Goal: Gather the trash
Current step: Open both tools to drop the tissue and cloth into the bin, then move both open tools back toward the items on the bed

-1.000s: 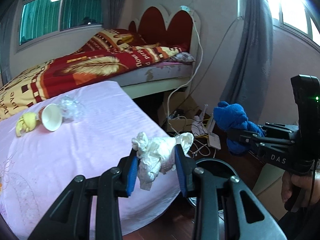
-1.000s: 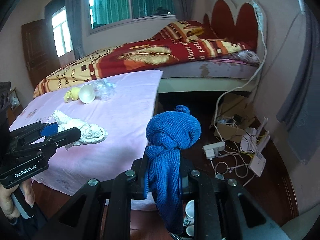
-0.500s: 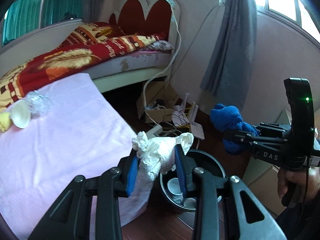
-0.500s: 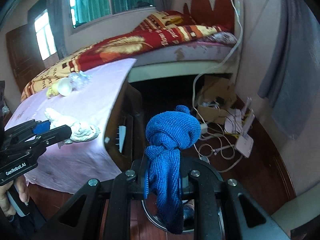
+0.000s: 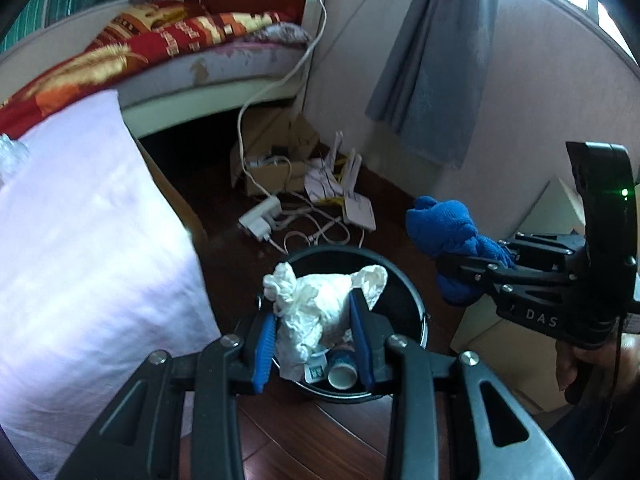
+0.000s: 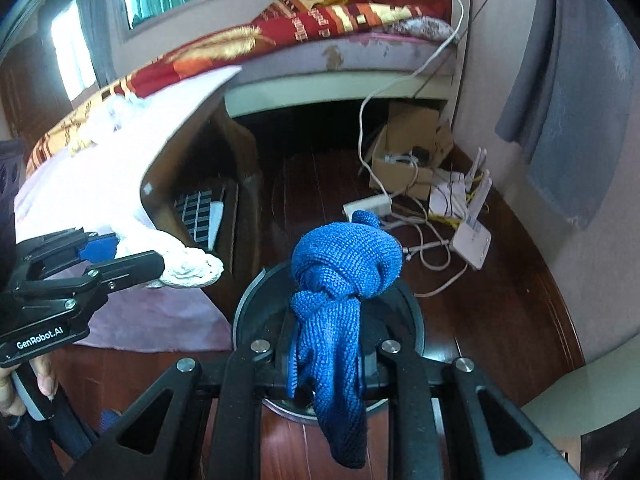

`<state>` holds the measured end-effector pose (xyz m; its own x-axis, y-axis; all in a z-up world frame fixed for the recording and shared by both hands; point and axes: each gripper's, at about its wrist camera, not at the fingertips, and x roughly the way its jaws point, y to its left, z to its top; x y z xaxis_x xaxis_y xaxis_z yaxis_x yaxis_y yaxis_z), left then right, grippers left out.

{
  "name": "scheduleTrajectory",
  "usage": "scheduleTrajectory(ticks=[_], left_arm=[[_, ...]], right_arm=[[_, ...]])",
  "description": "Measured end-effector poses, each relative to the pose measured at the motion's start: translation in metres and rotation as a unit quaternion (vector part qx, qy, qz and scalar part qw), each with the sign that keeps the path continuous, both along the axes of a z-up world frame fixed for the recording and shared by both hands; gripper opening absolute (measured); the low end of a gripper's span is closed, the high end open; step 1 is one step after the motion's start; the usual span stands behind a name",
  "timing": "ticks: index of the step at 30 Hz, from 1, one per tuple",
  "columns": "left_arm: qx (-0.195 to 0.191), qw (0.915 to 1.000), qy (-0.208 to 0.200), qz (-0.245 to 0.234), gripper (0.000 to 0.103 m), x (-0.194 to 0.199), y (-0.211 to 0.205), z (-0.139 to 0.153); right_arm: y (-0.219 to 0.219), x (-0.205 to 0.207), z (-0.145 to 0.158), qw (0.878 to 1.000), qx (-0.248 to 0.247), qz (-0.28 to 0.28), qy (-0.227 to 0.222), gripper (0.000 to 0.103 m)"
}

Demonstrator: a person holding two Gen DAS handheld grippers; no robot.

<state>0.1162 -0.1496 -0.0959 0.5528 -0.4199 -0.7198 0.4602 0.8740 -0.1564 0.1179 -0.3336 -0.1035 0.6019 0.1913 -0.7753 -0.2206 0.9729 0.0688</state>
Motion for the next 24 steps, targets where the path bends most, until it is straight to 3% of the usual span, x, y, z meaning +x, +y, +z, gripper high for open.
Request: scheduleTrajectory(ticks=[16, 18, 19, 20, 21, 22, 23, 24], left_arm=[[0.021, 0.9974, 0.067, -0.017, 0.036, 0.027, -0.028, -0.059], [0.016, 0.9969, 0.074, -0.024, 0.040, 0.033, -0.031, -0.068], [0.018, 0.9963, 0.079, -0.027, 0.055, 0.036, -0.034, -0.075], [0.033, 0.9958, 0.084, -0.016, 0.066, 0.038, -0.035, -0.080], [0.040, 0.9954, 0.087, -0.004, 0.076, 0.039, -0.034, -0.084], [0.035, 0.9954, 0.089, 0.004, 0.080, 0.039, -0.028, -0.086], [0.043, 0.9948, 0.092, 0.013, 0.085, 0.038, -0.025, -0.088], [0.053, 0.9944, 0.089, 0.023, 0.097, 0.037, -0.022, -0.090]], right_arm=[[0.011, 0.026, -0.076, 0.995, -0.035, 0.047, 0.085, 0.022], [0.014, 0.031, -0.087, 0.993, -0.035, 0.058, 0.097, 0.022], [0.015, 0.033, -0.094, 0.992, -0.042, 0.062, 0.101, 0.026], [0.014, 0.035, -0.102, 0.991, -0.065, 0.050, 0.106, 0.054], [0.010, 0.037, -0.109, 0.990, -0.080, 0.038, 0.114, 0.075], [0.004, 0.038, -0.115, 0.988, -0.085, 0.030, 0.124, 0.094], [-0.002, 0.038, -0.118, 0.988, -0.090, 0.019, 0.127, 0.094], [-0.008, 0.037, -0.119, 0.988, -0.093, 0.004, 0.126, 0.094]])
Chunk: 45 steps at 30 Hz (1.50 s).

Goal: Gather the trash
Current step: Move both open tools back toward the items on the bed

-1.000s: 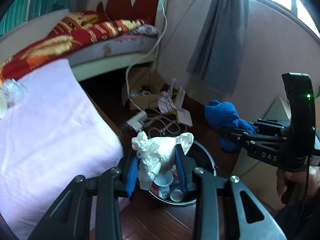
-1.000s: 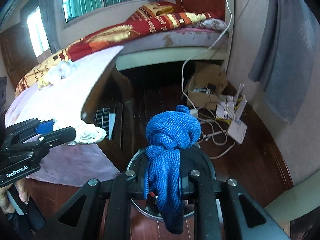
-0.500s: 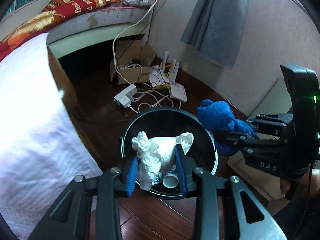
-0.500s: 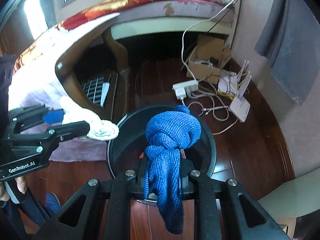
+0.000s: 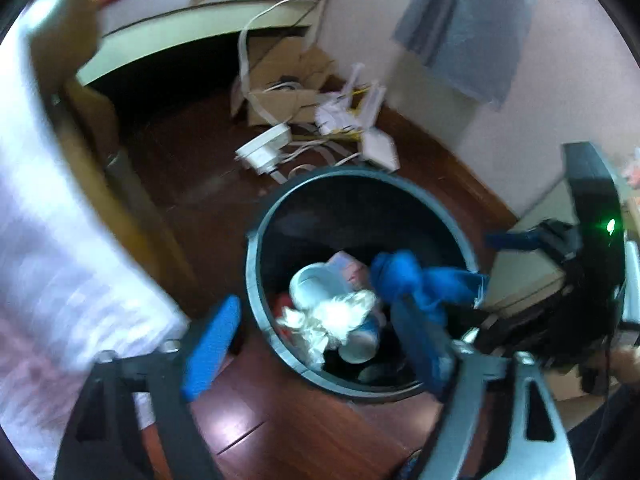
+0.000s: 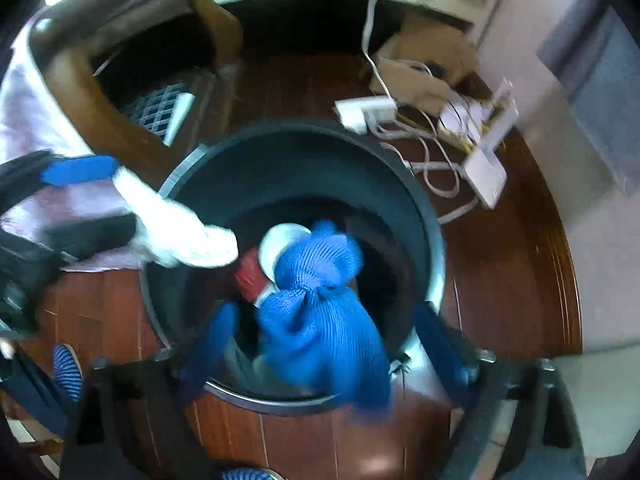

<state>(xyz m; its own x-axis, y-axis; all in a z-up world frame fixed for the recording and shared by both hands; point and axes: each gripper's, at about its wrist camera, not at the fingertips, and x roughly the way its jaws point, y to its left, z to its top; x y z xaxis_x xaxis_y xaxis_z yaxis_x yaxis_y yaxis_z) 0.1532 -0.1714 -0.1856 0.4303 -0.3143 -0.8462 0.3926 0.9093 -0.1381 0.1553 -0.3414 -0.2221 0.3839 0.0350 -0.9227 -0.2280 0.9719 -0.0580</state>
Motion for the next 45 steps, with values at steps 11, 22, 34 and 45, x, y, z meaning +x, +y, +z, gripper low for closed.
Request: scheduleTrajectory(ticks=[11, 22, 34, 45], left_arm=[[0.017, 0.9993, -0.024, 0.023, 0.102, -0.018, 0.012, 0.007], [0.014, 0.9977, -0.054, 0.039, 0.102, -0.038, 0.037, 0.040], [0.011, 0.9926, -0.097, 0.072, 0.102, -0.059, 0.067, 0.080], [-0.001, 0.9841, -0.140, 0.110, 0.102, -0.068, 0.097, 0.118]], right_arm=[[-0.003, -0.006, 0.015, 1.000, -0.004, -0.023, -0.016, 0.103], [0.023, -0.017, 0.057, 0.998, 0.009, 0.005, -0.063, 0.103], [0.038, -0.032, 0.099, 0.993, 0.029, 0.016, -0.109, 0.103], [0.069, -0.036, 0.139, 0.985, 0.039, 0.048, -0.161, 0.103]])
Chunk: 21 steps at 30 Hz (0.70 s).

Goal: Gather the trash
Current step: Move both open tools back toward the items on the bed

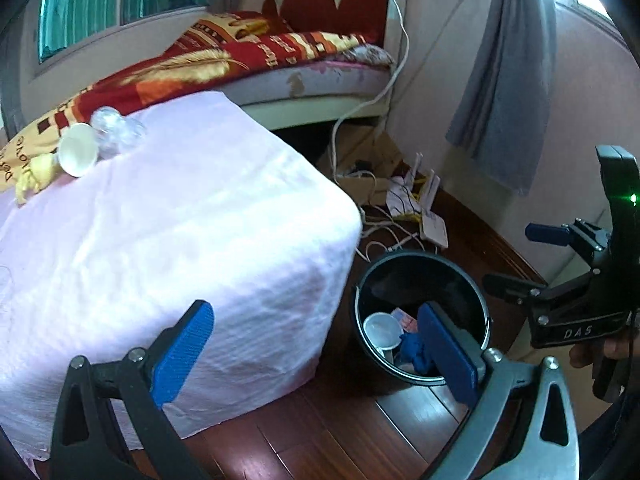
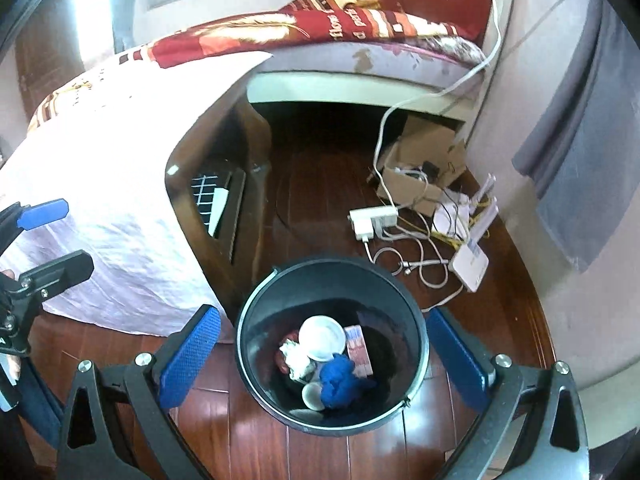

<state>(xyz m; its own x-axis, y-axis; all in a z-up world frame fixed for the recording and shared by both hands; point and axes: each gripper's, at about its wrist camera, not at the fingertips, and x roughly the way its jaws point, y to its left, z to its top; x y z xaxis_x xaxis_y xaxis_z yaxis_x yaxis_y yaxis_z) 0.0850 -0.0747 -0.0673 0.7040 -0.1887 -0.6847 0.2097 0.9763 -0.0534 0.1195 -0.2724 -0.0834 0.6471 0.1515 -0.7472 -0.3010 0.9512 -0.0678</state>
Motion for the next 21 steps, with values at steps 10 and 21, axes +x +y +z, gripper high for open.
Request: scheduleTrajectory(ticks=[10, 21], left_arm=[[-0.006, 0.9988, -0.027, 0.040, 0.102, -0.004, 0.039, 0.016], [-0.015, 0.9948, -0.038, 0.093, 0.102, -0.008, 0.088, 0.024]], right_arm=[[0.046, 0.010, 0.026, 0.999, 0.007, 0.041, -0.035, 0.103], [0.099, 0.021, 0.040, 0.995, 0.016, 0.085, -0.058, 0.103]])
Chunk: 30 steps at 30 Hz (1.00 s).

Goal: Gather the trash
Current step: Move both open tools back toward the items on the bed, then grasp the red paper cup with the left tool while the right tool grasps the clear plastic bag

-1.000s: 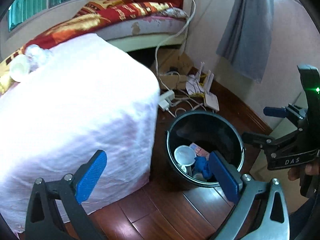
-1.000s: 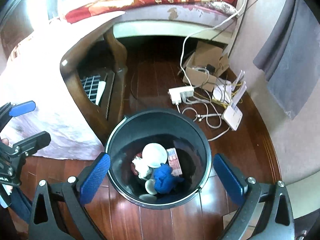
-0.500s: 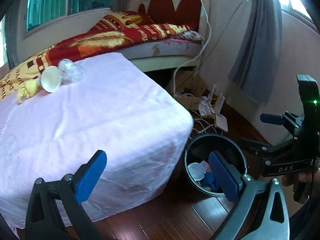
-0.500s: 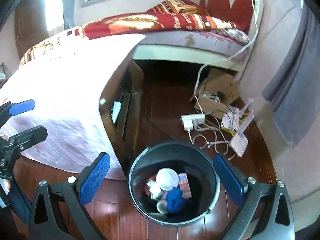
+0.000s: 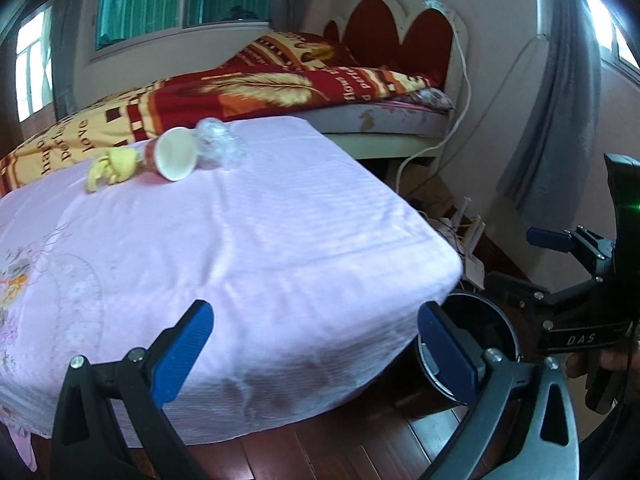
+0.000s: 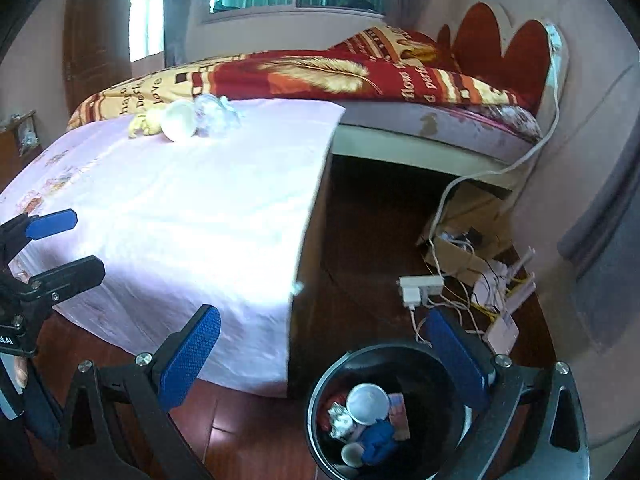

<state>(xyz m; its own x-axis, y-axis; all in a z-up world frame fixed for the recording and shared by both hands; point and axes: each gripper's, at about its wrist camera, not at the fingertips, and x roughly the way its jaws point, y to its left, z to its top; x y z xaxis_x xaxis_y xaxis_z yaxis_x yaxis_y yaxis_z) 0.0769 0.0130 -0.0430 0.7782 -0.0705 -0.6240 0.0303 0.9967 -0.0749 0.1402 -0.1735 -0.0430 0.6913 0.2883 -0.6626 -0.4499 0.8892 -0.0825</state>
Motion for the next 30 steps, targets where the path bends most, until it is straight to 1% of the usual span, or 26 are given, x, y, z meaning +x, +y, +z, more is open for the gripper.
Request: scheduleTrajectory(ticks=[7, 16, 19, 22, 23, 25, 28, 30], left_arm=[[0.000, 0.9994, -0.002, 0.034, 0.102, -0.006, 0.031, 0.000], [-0.008, 0.9965, 0.004, 0.083, 0.102, -0.015, 0.082, -0.003], [-0.019, 0.9950, 0.005, 0.098, 0.102, -0.018, 0.104, -0.003], [-0.018, 0.9942, 0.003, 0.106, 0.101, -0.018, 0.123, 0.000], [-0.017, 0.9941, 0.001, 0.107, 0.097, -0.016, 0.128, 0.002], [-0.019, 0.9939, 0.003, 0.109, 0.080, -0.007, 0.143, 0.007], [-0.028, 0.9927, 0.001, 0.117, 0.070, 0.011, 0.165, 0.012], [-0.027, 0.9921, -0.003, 0.123, 0.068, 0.025, 0.175, 0.015]], right_arm=[[0.038, 0.005, 0.006, 0.999, 0.008, 0.032, -0.009, 0.103], [0.087, 0.014, 0.011, 0.997, 0.026, 0.067, -0.016, 0.103], [0.103, 0.020, 0.013, 0.996, 0.043, 0.071, -0.012, 0.103], [0.118, 0.028, 0.017, 0.995, 0.057, 0.077, 0.007, 0.103], [0.125, 0.031, 0.021, 0.996, 0.053, 0.077, 0.007, 0.103], [0.136, 0.036, 0.030, 0.997, 0.042, 0.068, -0.005, 0.103], [0.149, 0.052, 0.040, 0.996, 0.045, 0.070, -0.013, 0.103], [0.159, 0.065, 0.040, 0.996, 0.039, 0.075, -0.011, 0.101]])
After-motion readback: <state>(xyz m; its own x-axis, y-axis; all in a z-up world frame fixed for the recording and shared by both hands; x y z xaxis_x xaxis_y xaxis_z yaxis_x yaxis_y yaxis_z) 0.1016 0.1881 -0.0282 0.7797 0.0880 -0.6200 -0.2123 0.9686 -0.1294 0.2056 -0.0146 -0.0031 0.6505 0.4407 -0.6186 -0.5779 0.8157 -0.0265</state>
